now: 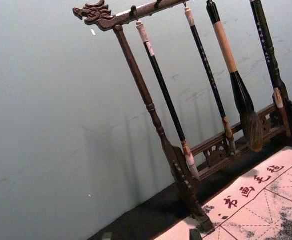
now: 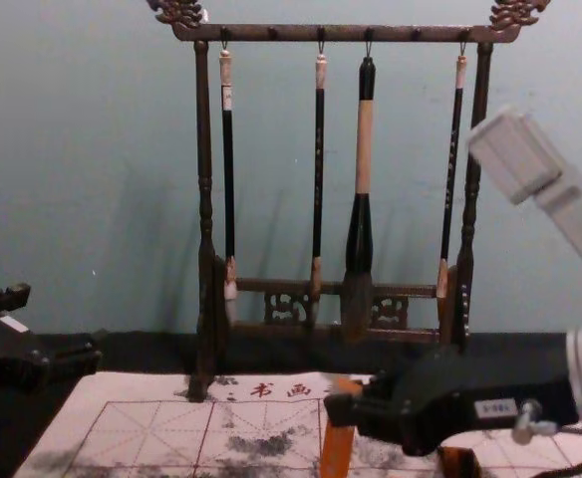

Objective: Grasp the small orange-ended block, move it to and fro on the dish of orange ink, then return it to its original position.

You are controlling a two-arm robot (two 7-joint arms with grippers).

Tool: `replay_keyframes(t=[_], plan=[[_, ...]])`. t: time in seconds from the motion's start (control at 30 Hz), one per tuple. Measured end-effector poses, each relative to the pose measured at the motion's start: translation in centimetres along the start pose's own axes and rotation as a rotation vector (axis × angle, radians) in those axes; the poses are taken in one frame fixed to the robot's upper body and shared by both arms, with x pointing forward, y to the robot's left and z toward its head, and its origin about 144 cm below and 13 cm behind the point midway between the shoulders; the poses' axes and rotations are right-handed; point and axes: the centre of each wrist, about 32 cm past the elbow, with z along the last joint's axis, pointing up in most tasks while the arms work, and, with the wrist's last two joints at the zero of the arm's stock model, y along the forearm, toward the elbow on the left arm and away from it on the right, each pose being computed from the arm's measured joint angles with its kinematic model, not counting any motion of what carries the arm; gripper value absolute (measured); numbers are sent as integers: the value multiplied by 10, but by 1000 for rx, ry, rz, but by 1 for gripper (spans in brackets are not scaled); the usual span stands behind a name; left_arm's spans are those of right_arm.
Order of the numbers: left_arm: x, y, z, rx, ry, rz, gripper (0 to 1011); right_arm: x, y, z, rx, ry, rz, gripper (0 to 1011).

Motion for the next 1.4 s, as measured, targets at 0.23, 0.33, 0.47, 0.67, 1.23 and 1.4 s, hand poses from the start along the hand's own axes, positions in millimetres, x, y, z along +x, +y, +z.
replay_keyframes(t=[0.23,0.33,0.47,0.67,1.23,1.4], plan=[[0,0,0,0,0,0,1001,4,11,-1,-30,-24,13,109],[0,0,0,0,0,0,1001,5,15,-2,-38,-28,17,109],[0,0,0,0,0,0,1001,7,20,-4,-47,-30,21,108],[0,0,0,0,0,0,1001,7,23,-6,-54,-27,24,108],[0,0,0,0,0,0,1001,6,21,-6,-64,-28,27,108],[0,0,0,0,0,0,1001,6,16,-7,-70,-11,23,109]])
